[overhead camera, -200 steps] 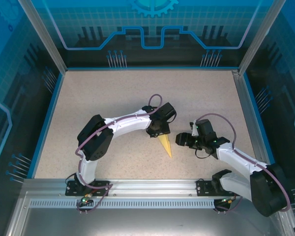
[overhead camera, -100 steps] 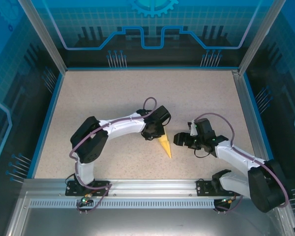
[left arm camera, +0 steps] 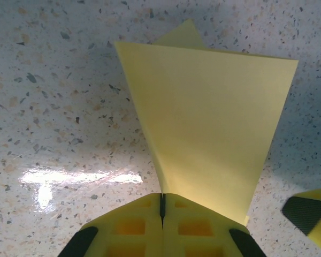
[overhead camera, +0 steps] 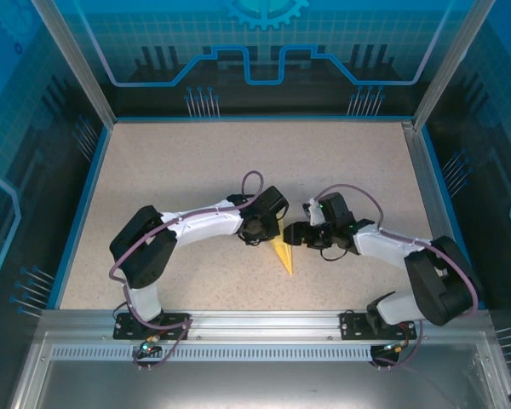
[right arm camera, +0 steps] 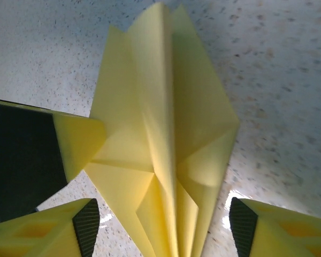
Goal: Fold a paper plane with a square sheet of paper (pick it up from the middle)
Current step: Move a paper plane to the center of the table.
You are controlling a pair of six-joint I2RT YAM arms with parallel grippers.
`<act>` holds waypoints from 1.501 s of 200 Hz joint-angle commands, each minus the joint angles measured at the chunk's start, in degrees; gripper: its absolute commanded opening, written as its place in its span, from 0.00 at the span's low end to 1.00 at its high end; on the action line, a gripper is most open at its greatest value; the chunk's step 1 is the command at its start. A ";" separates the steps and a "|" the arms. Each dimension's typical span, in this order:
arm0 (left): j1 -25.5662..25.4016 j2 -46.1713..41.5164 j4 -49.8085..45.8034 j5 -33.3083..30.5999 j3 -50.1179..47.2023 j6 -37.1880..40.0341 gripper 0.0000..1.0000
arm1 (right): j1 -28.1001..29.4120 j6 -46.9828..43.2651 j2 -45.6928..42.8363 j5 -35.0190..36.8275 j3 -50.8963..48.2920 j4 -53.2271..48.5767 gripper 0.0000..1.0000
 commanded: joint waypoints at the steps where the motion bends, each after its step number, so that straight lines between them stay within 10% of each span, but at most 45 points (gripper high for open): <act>1: 0.46 -1.51 0.33 -0.70 -0.72 0.71 0.04 | 1.07 -1.26 2.76 -2.93 1.91 1.93 0.67; 118: 0.46 -1.15 0.35 -0.42 -0.92 0.65 0.04 | 3.87 -2.58 6.75 -5.07 2.81 1.90 0.55; 300: 0.46 -2.09 0.95 -0.59 -2.60 0.32 0.05 | 11.47 -3.26 10.31 10.20 9.18 -8.94 0.30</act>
